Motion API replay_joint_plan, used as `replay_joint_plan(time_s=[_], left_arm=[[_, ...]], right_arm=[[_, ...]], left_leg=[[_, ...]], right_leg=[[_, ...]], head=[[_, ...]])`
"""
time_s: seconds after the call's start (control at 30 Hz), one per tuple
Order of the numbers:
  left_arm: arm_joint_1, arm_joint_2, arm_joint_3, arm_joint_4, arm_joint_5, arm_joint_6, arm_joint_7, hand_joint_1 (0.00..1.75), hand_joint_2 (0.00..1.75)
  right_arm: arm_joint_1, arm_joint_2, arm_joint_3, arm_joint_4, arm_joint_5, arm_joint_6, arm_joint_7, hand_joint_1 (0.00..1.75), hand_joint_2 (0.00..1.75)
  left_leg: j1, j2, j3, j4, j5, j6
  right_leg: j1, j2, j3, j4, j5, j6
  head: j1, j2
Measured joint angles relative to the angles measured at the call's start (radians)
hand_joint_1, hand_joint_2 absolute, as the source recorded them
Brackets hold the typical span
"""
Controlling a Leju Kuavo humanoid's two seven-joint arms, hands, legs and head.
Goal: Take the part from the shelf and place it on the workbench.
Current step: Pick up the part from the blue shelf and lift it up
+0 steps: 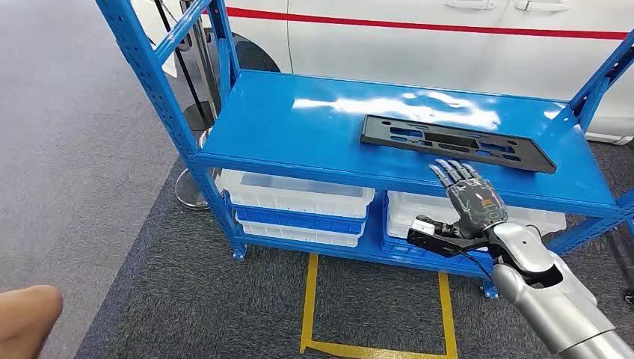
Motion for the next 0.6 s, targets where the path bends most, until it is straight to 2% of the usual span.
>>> replay_joint_plan(time_s=[0.2, 0.4, 0.6], left_arm=[[0.001, 0.001, 0.005, 0.000, -0.011, -0.001, -0.004, 0.00, 0.00], [0.001, 0.003, 0.014, 0.001, -0.023, -0.003, -0.006, 0.00, 0.00], [0.001, 0.003, 0.017, 0.001, -0.033, -0.007, -0.009, 0.00, 0.00]], right_arm=[[0.042, 0.010, -0.118, -0.066, -0.051, -0.062, -0.014, 0.00, 0.00], [0.081, 0.010, -0.212, -0.134, -0.064, -0.048, -0.024, 0.00, 0.00], [0.110, 0.010, -0.244, -0.155, -0.058, -0.034, -0.029, 0.00, 0.00]], left_leg=[[0.000, 0.000, 0.000, 0.000, 0.000, 0.000], [0.000, 0.000, 0.000, 0.000, 0.000, 0.000], [0.000, 0.000, 0.000, 0.000, 0.000, 0.000]], right_leg=[[0.000, 0.000, 0.000, 0.000, 0.000, 0.000], [0.000, 0.000, 0.000, 0.000, 0.000, 0.000], [0.000, 0.000, 0.000, 0.000, 0.000, 0.000]], head=[[0.000, 0.000], [0.000, 0.000], [0.000, 0.000]])
